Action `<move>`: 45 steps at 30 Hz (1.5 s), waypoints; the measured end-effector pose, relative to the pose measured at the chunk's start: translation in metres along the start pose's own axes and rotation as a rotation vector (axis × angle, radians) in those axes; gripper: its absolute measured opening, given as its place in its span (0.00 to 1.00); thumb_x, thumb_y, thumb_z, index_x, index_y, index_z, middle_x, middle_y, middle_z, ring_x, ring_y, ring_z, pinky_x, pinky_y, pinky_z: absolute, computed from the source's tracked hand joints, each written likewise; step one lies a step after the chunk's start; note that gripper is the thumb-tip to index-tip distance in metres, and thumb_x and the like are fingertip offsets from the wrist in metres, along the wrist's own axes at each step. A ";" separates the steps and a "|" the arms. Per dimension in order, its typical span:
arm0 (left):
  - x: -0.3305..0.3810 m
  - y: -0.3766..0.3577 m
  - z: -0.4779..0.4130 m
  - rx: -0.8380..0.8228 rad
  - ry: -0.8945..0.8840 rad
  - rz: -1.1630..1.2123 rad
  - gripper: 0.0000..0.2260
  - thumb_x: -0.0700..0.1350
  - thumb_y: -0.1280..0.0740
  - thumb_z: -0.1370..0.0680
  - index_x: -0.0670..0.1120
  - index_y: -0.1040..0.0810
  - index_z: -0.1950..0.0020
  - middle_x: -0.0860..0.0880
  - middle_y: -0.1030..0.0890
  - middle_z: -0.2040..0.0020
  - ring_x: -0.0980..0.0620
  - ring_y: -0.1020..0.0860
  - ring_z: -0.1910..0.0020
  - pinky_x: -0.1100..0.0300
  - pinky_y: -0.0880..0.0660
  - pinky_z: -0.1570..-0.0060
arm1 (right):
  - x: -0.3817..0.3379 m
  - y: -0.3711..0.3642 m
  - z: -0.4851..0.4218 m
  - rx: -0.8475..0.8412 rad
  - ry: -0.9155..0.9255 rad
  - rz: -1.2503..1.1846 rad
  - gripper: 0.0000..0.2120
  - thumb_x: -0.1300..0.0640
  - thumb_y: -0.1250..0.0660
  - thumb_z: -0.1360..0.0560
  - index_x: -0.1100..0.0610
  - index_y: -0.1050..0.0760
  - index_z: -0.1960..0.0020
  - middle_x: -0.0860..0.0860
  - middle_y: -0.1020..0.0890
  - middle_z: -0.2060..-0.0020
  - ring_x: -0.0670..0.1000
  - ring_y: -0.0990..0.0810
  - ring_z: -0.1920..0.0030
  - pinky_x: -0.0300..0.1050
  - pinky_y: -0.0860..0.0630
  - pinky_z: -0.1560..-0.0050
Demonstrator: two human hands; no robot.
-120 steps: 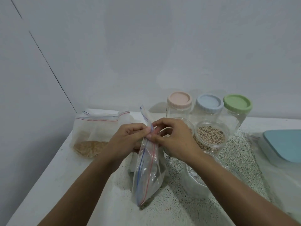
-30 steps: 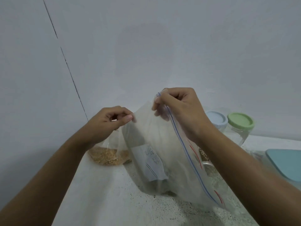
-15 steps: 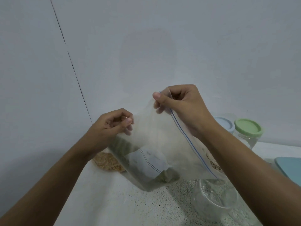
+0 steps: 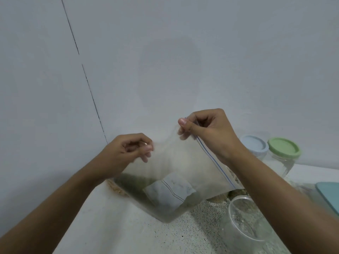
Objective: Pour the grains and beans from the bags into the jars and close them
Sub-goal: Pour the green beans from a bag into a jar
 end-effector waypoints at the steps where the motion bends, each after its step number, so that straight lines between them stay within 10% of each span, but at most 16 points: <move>1: -0.006 0.007 0.001 0.011 0.023 0.013 0.05 0.50 0.30 0.25 0.50 0.16 0.53 0.46 0.15 0.58 0.50 0.16 0.57 0.64 0.23 0.58 | 0.002 -0.001 0.000 -0.002 -0.001 -0.005 0.14 0.58 0.27 0.22 0.67 0.18 0.62 0.58 0.14 0.64 0.52 0.17 0.65 0.48 0.31 0.60; 8: -0.065 0.033 0.031 -0.028 0.149 -0.041 0.07 0.45 0.30 0.22 0.47 0.13 0.49 0.48 0.13 0.48 0.49 0.17 0.45 0.64 0.23 0.44 | 0.005 -0.002 -0.001 0.013 -0.001 -0.007 0.13 0.58 0.28 0.22 0.68 0.18 0.60 0.54 0.15 0.66 0.47 0.19 0.69 0.43 0.30 0.62; 14: -0.099 0.061 0.039 0.167 0.205 -0.012 0.05 0.39 0.28 0.23 0.45 0.14 0.57 0.43 0.15 0.57 0.50 0.18 0.55 0.60 0.23 0.50 | 0.013 -0.001 -0.002 0.042 -0.020 -0.046 0.15 0.59 0.28 0.22 0.70 0.19 0.61 0.57 0.15 0.65 0.50 0.19 0.68 0.48 0.32 0.62; 23: -0.130 0.027 0.036 0.271 0.299 0.533 0.15 0.43 0.33 0.20 0.34 0.19 0.40 0.37 0.17 0.41 0.43 0.18 0.44 0.56 0.18 0.45 | 0.024 0.014 0.002 0.088 -0.035 -0.073 0.13 0.58 0.27 0.23 0.68 0.18 0.61 0.57 0.15 0.65 0.52 0.18 0.67 0.43 0.30 0.63; 29: -0.139 0.017 0.042 0.381 0.353 0.671 0.09 0.46 0.30 0.24 0.42 0.15 0.57 0.44 0.16 0.53 0.49 0.17 0.54 0.60 0.18 0.52 | 0.020 0.013 0.007 0.060 -0.032 -0.035 0.13 0.58 0.27 0.23 0.67 0.17 0.60 0.57 0.14 0.64 0.50 0.17 0.66 0.44 0.29 0.62; 45: -0.072 0.034 0.000 0.559 0.208 0.791 0.10 0.47 0.37 0.17 0.48 0.22 0.57 0.51 0.18 0.57 0.52 0.16 0.57 0.49 0.26 0.49 | -0.035 0.035 0.006 0.159 0.097 -0.112 0.12 0.59 0.28 0.22 0.67 0.17 0.59 0.58 0.14 0.63 0.55 0.16 0.64 0.43 0.29 0.63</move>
Point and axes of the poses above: each hand's wrist, its own z-axis away from the middle knuckle, its own y-axis out of the back of the hand, x = y × z, the point moved 9 cm from there along -z, towards the middle knuckle
